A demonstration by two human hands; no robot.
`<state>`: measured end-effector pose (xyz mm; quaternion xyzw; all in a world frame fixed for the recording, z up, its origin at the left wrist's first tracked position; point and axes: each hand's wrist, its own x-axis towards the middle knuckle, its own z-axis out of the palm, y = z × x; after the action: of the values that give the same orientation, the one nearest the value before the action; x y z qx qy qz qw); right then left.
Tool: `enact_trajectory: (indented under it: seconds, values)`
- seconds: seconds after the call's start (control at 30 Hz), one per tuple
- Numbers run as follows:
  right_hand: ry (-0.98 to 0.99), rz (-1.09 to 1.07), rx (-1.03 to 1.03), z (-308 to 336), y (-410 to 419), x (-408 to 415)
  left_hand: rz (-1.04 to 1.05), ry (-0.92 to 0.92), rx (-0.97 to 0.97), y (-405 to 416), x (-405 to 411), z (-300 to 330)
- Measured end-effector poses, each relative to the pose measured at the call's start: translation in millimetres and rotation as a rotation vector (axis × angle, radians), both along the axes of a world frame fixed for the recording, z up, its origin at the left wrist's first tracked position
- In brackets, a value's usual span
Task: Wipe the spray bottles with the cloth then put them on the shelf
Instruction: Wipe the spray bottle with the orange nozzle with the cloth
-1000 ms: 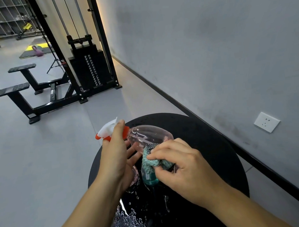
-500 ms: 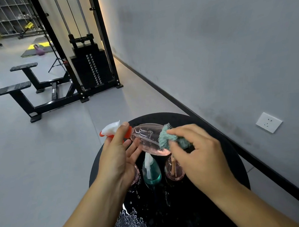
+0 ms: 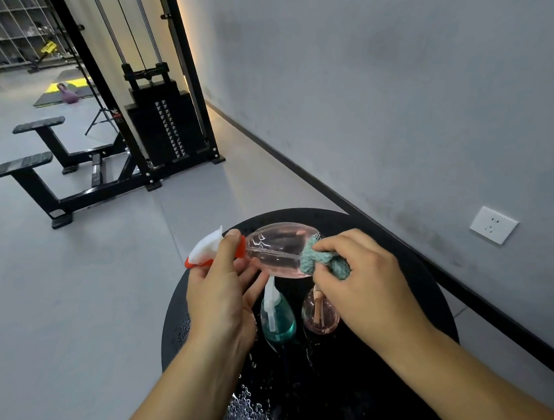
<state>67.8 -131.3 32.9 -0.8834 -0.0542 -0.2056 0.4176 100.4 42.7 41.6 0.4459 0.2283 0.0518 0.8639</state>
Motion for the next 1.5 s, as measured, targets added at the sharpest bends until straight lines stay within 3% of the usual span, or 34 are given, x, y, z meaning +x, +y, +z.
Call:
enact_trajectory:
  seconds: [0.23,0.4,0.6,0.77,0.97,1.17,1.3,1.5]
  values:
    - [-0.080,0.081,-0.132,3,12,-3,-0.041,0.019,0.075,-6,-3,-10]
    - [0.005,-0.031,0.095,6,-3,4,-0.057,-0.015,0.130,-5,-3,-8]
    - [-0.098,0.129,-0.091,9,10,-4,-0.125,-0.052,0.184,-14,-10,-9]
    - [-0.052,0.000,-0.077,8,-4,4,-0.092,-0.028,0.191,-12,-8,-6]
    - [-0.060,0.155,-0.217,9,11,-2,-0.124,-0.041,0.252,-16,-10,-11]
    - [0.005,0.049,-0.104,12,1,2,-0.135,-0.049,0.250,-14,-8,-10]
    - [-0.068,0.128,-0.221,7,12,-5,-0.144,-0.040,0.198,-17,-9,-10]
    - [-0.102,0.006,-0.245,6,4,-2,-0.086,-0.040,0.174,-14,-6,-6]
